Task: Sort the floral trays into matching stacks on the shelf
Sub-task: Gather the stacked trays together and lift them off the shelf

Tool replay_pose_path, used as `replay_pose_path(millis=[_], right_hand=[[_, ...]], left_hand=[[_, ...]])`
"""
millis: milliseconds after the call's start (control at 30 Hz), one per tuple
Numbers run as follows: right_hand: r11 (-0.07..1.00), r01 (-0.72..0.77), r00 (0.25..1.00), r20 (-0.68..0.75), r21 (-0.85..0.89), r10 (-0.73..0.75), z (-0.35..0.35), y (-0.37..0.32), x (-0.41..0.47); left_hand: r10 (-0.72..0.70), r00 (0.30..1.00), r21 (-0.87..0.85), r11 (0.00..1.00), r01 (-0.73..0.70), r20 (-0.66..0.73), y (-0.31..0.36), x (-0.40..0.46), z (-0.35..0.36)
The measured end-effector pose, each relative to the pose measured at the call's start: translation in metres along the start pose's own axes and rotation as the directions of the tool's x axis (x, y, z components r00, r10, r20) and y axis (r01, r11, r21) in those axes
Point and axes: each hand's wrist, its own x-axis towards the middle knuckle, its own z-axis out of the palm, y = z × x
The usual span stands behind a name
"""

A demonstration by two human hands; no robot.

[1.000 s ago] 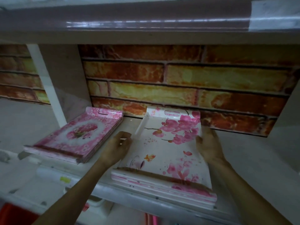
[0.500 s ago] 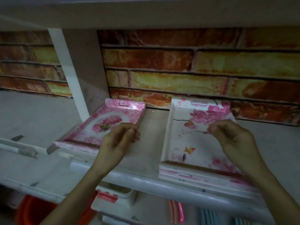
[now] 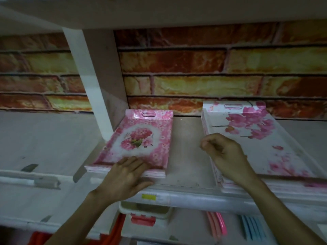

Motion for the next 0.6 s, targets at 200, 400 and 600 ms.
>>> replay_pose_path(millis=[200,400,600], right_hand=[[0.998,-0.001,1.0,0.01,-0.07,0.001,0.038,-0.012,0.011],[0.987,-0.109,0.994,0.002,-0.119,0.11,0.066,-0.021,0.031],[0.866,-0.496,0.868,0.032,0.07,0.495,0.109,-0.021,0.081]], left_hand=[[0.121,0.992,0.042,0.992,-0.12,-0.031,-0.008,-0.002,0.005],[0.133,0.984,0.036,0.991,-0.129,-0.116,-0.017,0.016,-0.012],[0.132,0.981,0.024,0.991,-0.13,-0.145,-0.029,0.041,-0.035]])
